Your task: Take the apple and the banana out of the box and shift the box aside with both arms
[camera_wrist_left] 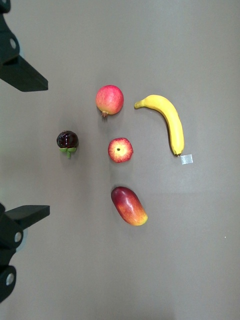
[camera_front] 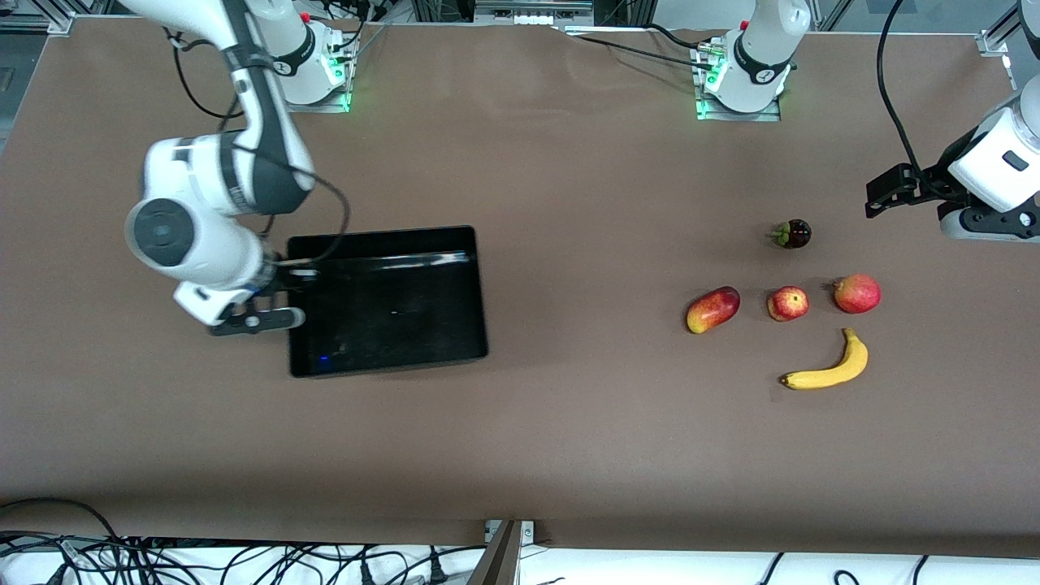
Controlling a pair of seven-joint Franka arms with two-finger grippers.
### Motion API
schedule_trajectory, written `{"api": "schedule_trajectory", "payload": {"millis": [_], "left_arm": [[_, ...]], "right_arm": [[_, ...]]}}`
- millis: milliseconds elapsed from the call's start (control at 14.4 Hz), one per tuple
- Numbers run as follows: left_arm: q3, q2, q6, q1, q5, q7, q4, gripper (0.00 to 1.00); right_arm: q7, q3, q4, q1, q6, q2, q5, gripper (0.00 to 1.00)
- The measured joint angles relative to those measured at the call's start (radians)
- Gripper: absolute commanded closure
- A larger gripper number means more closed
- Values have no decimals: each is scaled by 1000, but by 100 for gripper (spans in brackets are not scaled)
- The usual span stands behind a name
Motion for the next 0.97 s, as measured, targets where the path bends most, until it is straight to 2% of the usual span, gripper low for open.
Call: {"api": "schedule_trajectory", "payload": {"millis": [138, 208, 346, 554, 969], "left_arm": [[0, 0, 0, 0, 0, 0, 0, 0], [0, 0, 0, 0, 0, 0, 0, 0], [0, 0, 0, 0, 0, 0, 1, 0], [0, 0, 0, 0, 0, 0, 1, 0], [0, 0, 0, 0, 0, 0, 1, 0]], "right_arm": [[-100, -58, -38, -29, 0, 2, 36, 100], [-147, -68, -55, -61, 2, 4, 43, 100], [-247, -72, -92, -140, 27, 14, 62, 100], [-351, -73, -157, -229, 140, 39, 81, 100], [-370, -67, -200, -248, 238, 100, 183, 100]]}}
